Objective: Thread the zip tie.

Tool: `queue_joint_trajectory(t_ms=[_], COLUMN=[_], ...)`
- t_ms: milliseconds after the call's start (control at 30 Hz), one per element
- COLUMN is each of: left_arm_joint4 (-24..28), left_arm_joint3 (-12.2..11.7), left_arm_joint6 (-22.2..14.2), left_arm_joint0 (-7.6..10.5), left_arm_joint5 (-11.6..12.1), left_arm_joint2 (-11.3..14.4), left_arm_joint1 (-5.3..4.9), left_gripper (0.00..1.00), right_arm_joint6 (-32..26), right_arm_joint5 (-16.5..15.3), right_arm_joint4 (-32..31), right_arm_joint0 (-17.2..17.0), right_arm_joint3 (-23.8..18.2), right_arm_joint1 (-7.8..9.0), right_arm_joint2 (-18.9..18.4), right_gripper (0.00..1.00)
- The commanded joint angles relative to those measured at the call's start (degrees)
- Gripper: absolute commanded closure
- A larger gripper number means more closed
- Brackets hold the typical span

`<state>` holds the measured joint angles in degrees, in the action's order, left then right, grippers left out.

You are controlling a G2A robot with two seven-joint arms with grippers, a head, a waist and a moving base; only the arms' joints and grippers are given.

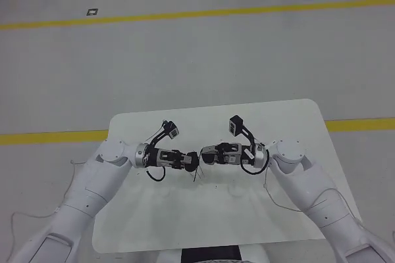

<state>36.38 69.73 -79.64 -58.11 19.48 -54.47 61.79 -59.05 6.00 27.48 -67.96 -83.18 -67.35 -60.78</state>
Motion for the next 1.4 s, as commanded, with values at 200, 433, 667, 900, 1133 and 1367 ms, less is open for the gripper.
queue_joint_trajectory(t_ms=[200, 433, 667, 900, 1133, 1367], left_arm_joint4=[0.0, 0.0, 0.0, 0.0, 0.0, 0.0], left_arm_joint3=[0.0, 0.0, 0.0, 0.0, 0.0, 0.0], left_arm_joint6=[0.0, 0.0, 0.0, 0.0, 0.0, 0.0], left_arm_joint0=[0.0, 0.0, 0.0, 0.0, 0.0, 0.0], left_arm_joint5=[0.0, 0.0, 0.0, 0.0, 0.0, 0.0], left_arm_joint2=[0.0, 0.0, 0.0, 0.0, 0.0, 0.0], left_arm_joint1=[0.0, 0.0, 0.0, 0.0, 0.0, 0.0], left_gripper=[1.0, 1.0, 1.0, 1.0, 1.0, 0.0], right_arm_joint6=[0.3, 0.3, 0.3, 0.4, 0.4, 0.4], right_arm_joint5=[-0.2, -0.1, -0.2, -0.3, -0.3, -0.3], right_arm_joint4=[0.2, 0.0, -0.8, -1.0, -1.1, -1.3], right_arm_joint0=[0.1, 0.4, 0.8, 0.9, 1.1, 1.4], right_arm_joint3=[-0.7, -1.3, -1.4, -1.4, -1.3, -1.1], right_arm_joint1=[0.09, 0.13, 0.23, 0.32, 0.37, 0.43], right_arm_joint2=[0.1, 0.5, 0.8, 1.0, 1.2, 1.4], right_gripper=[0.82, 0.82, 0.85, 0.96, 1.0, 1.0])
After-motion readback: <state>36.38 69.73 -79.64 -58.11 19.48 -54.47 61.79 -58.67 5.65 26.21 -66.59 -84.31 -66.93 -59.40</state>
